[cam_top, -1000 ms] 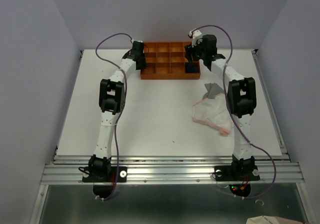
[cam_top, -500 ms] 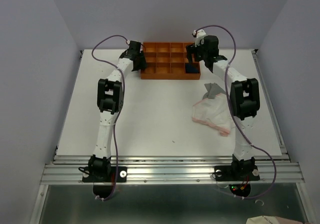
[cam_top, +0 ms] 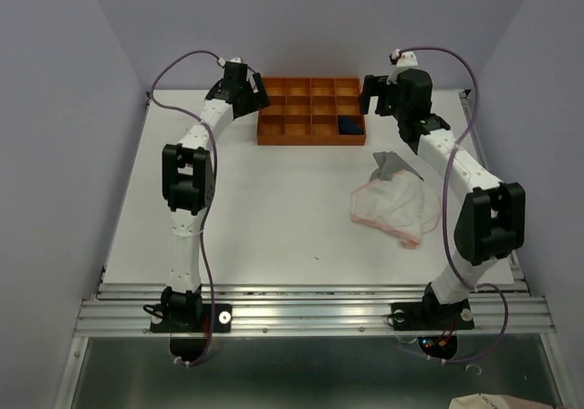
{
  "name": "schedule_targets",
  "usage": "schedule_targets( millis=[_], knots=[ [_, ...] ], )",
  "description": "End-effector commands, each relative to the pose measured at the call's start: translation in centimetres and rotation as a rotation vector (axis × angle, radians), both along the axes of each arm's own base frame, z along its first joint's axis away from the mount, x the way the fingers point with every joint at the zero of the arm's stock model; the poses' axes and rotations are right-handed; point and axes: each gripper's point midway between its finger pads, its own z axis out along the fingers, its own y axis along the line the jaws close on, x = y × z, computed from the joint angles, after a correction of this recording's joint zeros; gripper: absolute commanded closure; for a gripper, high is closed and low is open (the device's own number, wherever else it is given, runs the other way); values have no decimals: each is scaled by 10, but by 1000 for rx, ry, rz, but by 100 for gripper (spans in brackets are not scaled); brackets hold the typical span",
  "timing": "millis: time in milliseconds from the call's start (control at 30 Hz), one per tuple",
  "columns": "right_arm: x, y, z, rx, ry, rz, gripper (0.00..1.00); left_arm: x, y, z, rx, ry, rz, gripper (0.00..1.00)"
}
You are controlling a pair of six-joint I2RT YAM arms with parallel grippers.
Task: Roll the underwear
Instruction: Place the rolled underwear into the container, then move the underwear to the center of the board
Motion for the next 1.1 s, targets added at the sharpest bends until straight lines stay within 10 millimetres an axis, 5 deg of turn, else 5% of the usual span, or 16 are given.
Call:
schedule_targets(
  millis=[0, 33, 67, 100, 133, 200, 233, 267, 300, 367, 400, 500, 800, 1067],
  knots=[
    [-44, -17, 9, 151, 18, -145, 0, -17, 10, 129, -58, -235, 31, 1],
    [-56, -19, 4, 161, 49, -153, 0, -26, 10, 133, -59, -231, 32, 1],
    [-73, -20, 8, 194, 75, -158, 0, -40, 14, 158, -63, -266, 39, 1],
    [-85, -19, -4, 200, 120, -144, 0, -55, 16, 135, -49, -214, 44, 1],
    [-99, -17, -16, 212, 184, -142, 0, -71, 18, 157, -59, -246, 57, 1],
    [-118, -12, -23, 208, 237, -94, 0, -94, 20, 149, -63, -219, 66, 1],
    [-136, 2, -40, 199, 317, -21, 0, -115, 22, 119, -64, -148, 84, 1],
    [-145, 8, -47, 187, 347, -3, 0, -133, 24, 129, -81, -163, 92, 1],
    [-152, 12, -54, 157, 366, -3, 0, -154, 27, 95, -70, -90, 103, 1],
    [-176, 34, -80, 54, 435, 33, 0, -182, 29, 97, -117, -100, 127, 1],
    [-180, 36, -93, 7, 461, 16, 0, -205, 33, 63, -107, -28, 137, 1],
    [-193, 43, -126, -36, 555, 7, 0, -244, 32, 40, -146, 16, 157, 1],
    [-207, 51, -196, -176, 712, -46, 7, -301, 22, 15, -204, 62, 137, 1],
    [-232, 34, -237, -226, 825, -104, 48, -304, 22, 11, -194, 71, 136, 1]
  ],
)
